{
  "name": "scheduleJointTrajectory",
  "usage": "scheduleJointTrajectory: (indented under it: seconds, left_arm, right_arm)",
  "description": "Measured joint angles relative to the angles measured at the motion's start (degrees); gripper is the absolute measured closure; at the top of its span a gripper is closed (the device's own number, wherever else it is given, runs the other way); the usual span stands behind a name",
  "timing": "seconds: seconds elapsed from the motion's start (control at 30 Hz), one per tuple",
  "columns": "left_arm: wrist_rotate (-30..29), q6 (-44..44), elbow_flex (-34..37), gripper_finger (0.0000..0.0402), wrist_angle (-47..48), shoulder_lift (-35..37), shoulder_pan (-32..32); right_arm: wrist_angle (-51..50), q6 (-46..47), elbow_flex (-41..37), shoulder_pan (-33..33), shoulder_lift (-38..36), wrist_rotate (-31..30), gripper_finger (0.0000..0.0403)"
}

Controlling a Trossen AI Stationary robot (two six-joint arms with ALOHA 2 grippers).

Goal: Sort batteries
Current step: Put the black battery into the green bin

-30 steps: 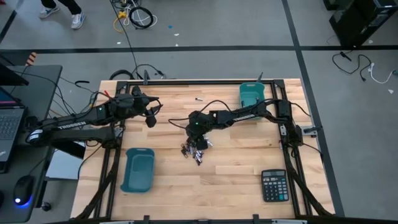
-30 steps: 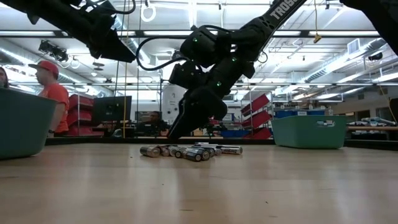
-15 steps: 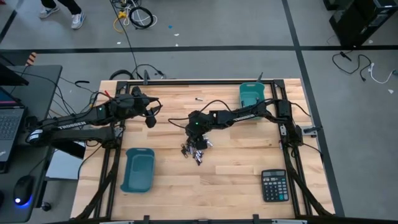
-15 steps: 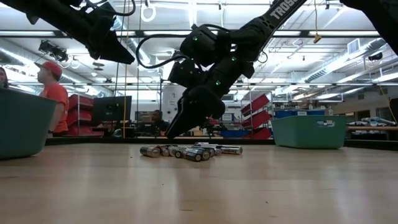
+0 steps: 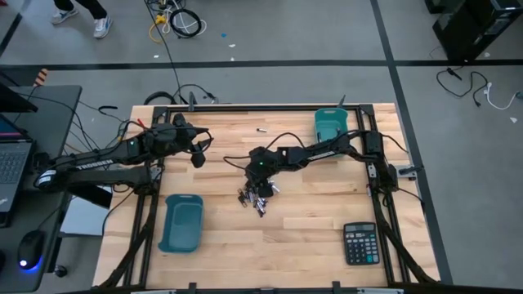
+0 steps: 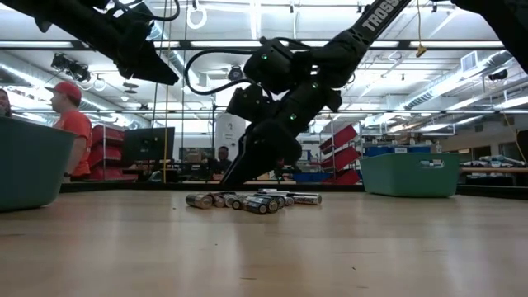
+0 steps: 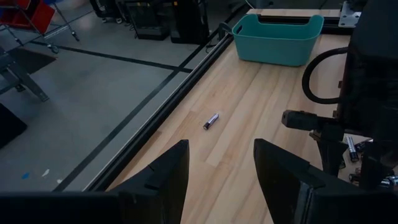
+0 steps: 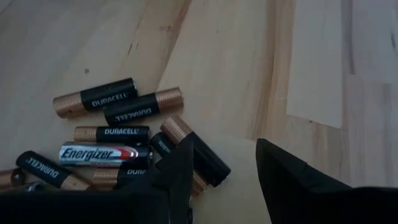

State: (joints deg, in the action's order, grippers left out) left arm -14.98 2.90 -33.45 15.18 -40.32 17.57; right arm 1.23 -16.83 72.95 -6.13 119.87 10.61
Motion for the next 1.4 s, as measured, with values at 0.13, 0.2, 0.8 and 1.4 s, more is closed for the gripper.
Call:
scheduleJointTrajectory:
  seconds: [0.13,0.2,0.8,1.4]
  left_arm:
    - [0.0,0.0,0.0,0.0220,0.0,0.0,0.0]
    - [0.0,0.1,0.0,0.0220,0.0,0.0,0.0]
    - [0.1,0.0,0.0,0.0220,0.0,0.0,0.0]
    - [0.7,-0.1,0.0,0.0220,-0.4,0.0,-0.1]
  right_arm:
    - [0.3,0.1,-0.2,0.0,0.0,0.0,0.0246]
    - [0.5,-0.1,-0.2,0.0,0.0,0.0,0.0247]
    - [0.3,-0.3,-0.2,-0.2,0.0,0.0,0.0249]
    - [2.2,1.0,-0.1,-0.4,2.6,-1.4,0.0253]
